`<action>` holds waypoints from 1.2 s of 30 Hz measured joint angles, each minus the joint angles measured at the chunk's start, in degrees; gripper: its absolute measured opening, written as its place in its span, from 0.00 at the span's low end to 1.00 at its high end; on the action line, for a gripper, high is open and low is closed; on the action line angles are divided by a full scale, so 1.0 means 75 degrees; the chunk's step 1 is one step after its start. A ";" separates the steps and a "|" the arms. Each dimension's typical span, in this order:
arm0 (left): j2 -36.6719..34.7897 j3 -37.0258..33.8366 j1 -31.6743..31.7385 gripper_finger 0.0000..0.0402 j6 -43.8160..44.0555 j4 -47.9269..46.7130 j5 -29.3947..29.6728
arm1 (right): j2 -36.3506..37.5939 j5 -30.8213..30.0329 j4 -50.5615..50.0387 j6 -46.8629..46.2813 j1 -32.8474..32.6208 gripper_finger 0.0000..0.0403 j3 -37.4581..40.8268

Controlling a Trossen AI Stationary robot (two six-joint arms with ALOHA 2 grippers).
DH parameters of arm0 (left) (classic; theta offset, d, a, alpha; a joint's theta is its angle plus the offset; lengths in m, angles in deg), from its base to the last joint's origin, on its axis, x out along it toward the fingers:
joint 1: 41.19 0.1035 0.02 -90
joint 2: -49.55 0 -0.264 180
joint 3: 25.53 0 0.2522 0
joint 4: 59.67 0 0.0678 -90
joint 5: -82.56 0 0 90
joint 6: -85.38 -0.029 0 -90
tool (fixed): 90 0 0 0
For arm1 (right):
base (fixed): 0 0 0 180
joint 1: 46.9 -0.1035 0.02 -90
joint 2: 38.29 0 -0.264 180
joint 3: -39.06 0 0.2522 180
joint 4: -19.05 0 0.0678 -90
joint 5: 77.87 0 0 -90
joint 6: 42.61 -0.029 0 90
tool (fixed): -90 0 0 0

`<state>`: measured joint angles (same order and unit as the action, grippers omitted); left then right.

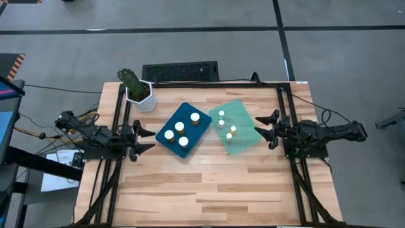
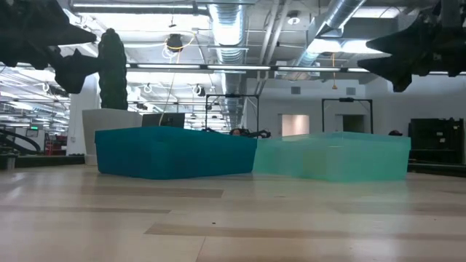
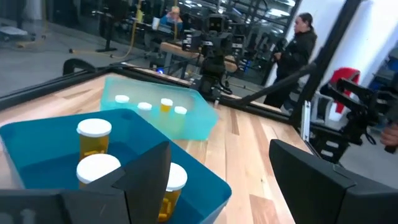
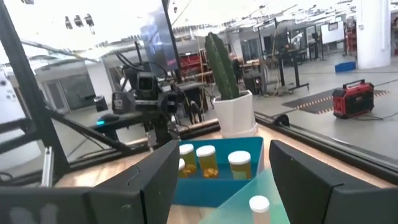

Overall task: Pick and place medicine bottles into bin by pill shape (circle, oval)
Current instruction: Return to Home Position

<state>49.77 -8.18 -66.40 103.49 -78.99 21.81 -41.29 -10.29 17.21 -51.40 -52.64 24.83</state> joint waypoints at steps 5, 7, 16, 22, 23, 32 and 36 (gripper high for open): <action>0.0001 0.0000 0.0000 0.66 -0.0447 -0.0010 -0.0264 | 0.0000 -0.0002 -0.0673 0.0178 0.0035 0.65 0.0001; 0.0001 0.0000 0.0000 0.66 -0.0743 -0.0013 -0.0321 | -0.0004 -0.0002 -0.0951 0.0170 0.0035 0.65 0.0003; 0.0001 0.0006 0.0003 0.66 -0.2377 -0.0071 -0.0801 | -0.0055 0.0004 -0.1025 0.0174 0.0006 0.65 0.0009; 0.0001 0.0141 0.0020 0.66 -0.3169 -0.0681 -0.1827 | -0.0055 0.0004 -0.1048 0.0174 0.0006 0.65 0.0012; 0.0001 0.0176 0.0021 0.66 -0.3257 -0.0852 -0.2111 | -0.0055 0.0004 -0.1052 0.0173 0.0006 0.65 0.0012; 0.0001 0.0342 0.0020 0.66 -0.3064 -0.1728 -0.5090 | -0.0055 0.0004 -0.1072 0.0171 0.0006 0.65 0.0015; -0.0002 0.0020 0.0026 0.66 -0.2513 -0.0297 -0.4752 | -0.0055 0.0004 -0.1072 0.0171 0.0006 0.65 0.0017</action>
<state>49.76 -8.02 -66.20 84.64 -81.22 -13.83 -41.71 -10.26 9.17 -50.12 -52.60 24.96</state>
